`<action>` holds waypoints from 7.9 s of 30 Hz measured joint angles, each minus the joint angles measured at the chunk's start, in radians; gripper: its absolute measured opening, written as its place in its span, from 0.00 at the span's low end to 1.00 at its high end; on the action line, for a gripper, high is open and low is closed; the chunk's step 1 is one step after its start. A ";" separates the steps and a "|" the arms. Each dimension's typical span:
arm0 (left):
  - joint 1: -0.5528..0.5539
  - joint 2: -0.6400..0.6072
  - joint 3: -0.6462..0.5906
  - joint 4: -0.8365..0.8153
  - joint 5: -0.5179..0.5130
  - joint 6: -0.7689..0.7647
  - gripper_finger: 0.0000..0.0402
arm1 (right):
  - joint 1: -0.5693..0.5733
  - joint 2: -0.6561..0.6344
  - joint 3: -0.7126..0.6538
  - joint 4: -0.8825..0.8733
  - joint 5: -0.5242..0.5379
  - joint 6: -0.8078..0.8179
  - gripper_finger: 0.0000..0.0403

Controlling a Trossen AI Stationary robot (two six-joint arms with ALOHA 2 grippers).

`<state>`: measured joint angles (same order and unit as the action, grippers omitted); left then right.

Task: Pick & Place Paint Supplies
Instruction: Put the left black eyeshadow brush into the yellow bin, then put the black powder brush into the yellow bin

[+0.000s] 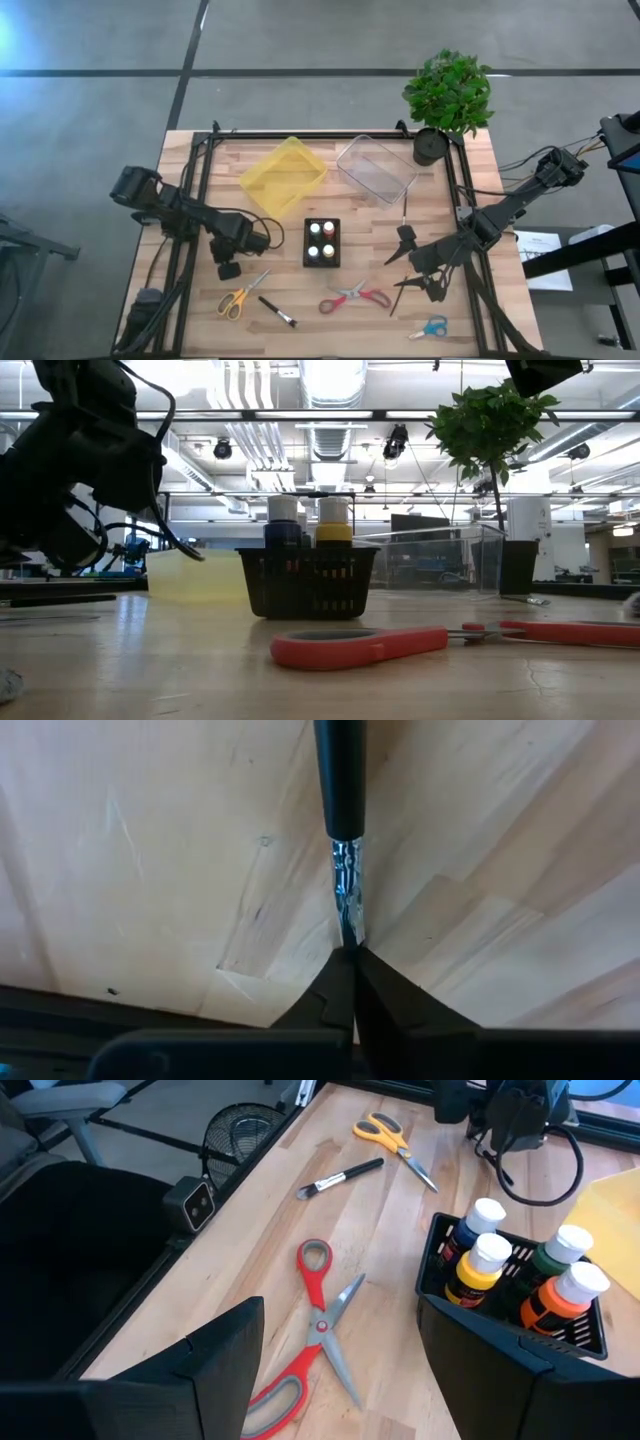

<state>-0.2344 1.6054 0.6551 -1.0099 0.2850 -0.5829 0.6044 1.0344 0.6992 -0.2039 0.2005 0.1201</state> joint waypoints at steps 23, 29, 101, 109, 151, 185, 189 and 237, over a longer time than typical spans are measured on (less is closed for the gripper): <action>0.019 -0.424 -0.001 0.148 -0.320 -0.150 0.00 | 0.000 0.000 0.000 0.002 0.001 -0.001 0.65; 0.087 -0.423 0.049 0.183 -0.340 -0.026 0.00 | 0.000 0.000 0.000 0.009 0.004 -0.003 0.65; -0.197 -0.120 0.360 0.611 -0.231 0.582 0.33 | -0.002 -0.001 -0.021 0.006 0.019 -0.041 0.65; -0.306 0.028 0.361 0.729 -0.242 0.489 0.33 | -0.002 -0.001 -0.021 0.006 0.019 -0.028 0.65; -0.407 0.382 0.392 0.970 -0.294 0.389 0.08 | -0.002 -0.001 -0.026 0.000 0.018 -0.015 0.65; 0.412 -0.403 0.202 0.789 -0.629 0.636 0.01 | -0.003 -0.001 -0.026 0.008 0.019 -0.013 0.65; 0.658 -0.361 0.140 0.919 -0.408 0.636 0.01 | -0.003 -0.001 -0.027 0.005 0.030 -0.010 0.65; 0.785 -0.166 0.132 1.118 -0.310 0.659 0.13 | -0.002 0.000 -0.036 -0.026 0.090 0.011 0.65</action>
<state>0.5503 1.4399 0.7872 0.1085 -0.0246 0.0761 0.6022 1.0340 0.6632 -0.2295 0.2905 0.1314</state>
